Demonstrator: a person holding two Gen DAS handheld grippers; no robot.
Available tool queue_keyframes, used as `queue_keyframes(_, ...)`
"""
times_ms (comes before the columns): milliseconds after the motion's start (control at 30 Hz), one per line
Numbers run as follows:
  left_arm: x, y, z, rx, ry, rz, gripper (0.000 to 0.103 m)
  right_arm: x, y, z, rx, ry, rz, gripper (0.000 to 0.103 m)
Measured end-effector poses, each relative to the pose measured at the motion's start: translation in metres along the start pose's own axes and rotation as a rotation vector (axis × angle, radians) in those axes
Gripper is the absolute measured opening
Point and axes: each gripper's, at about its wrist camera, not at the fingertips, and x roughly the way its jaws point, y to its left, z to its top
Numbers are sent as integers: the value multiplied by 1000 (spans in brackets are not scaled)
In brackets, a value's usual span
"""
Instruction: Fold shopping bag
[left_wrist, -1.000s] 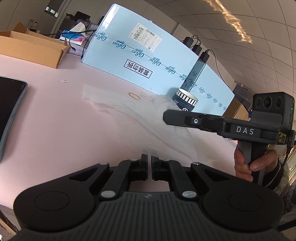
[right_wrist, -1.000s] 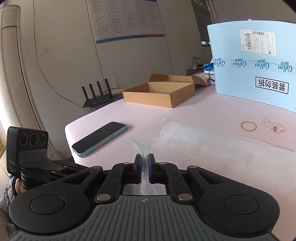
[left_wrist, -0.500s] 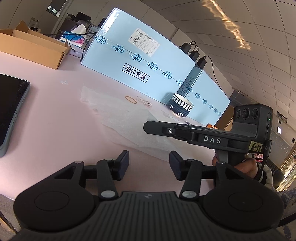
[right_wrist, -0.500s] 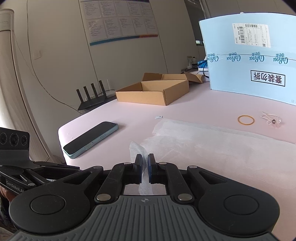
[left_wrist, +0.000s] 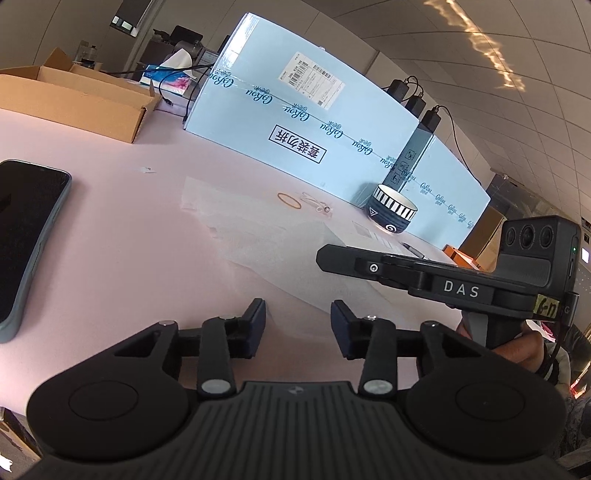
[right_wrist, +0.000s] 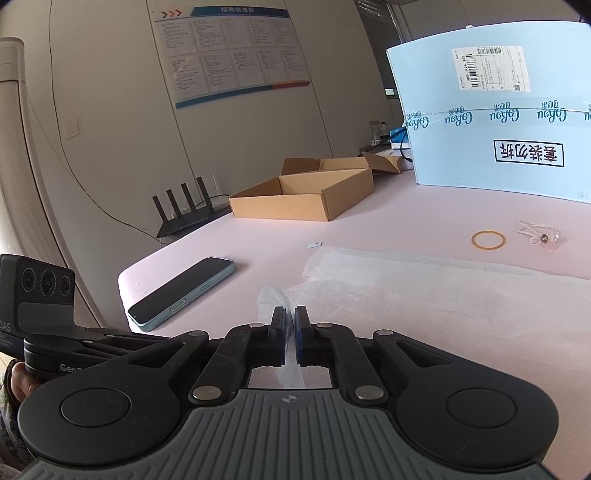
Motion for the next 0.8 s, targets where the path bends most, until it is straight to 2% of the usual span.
queue_keyframes(133, 1, 3, -1, -8, -10, 16, 0, -13, -5, 4, 22, -69, -38, 2)
queue_keyframes(300, -4, 2, 3, 48, -34, 95, 0, -48, -15, 14, 57, -216, -137, 2)
queue_keyframes(433, -3, 3, 7, 74, -40, 126, 0, -99, -33, 22, 89, -353, -332, 2)
queue_keyframes(600, 2, -1, 10, 99, -37, 119, 0, -169, -78, 5, 165, -470, -594, 2)
queue_keyframes(733, 10, -8, 16, 132, -28, 101, 0, -209, -95, -10, 198, -527, -736, 2)
queue_keyframes(800, 14, -17, 22, 175, -28, 96, 0, -223, -100, -15, 221, -550, -762, 5)
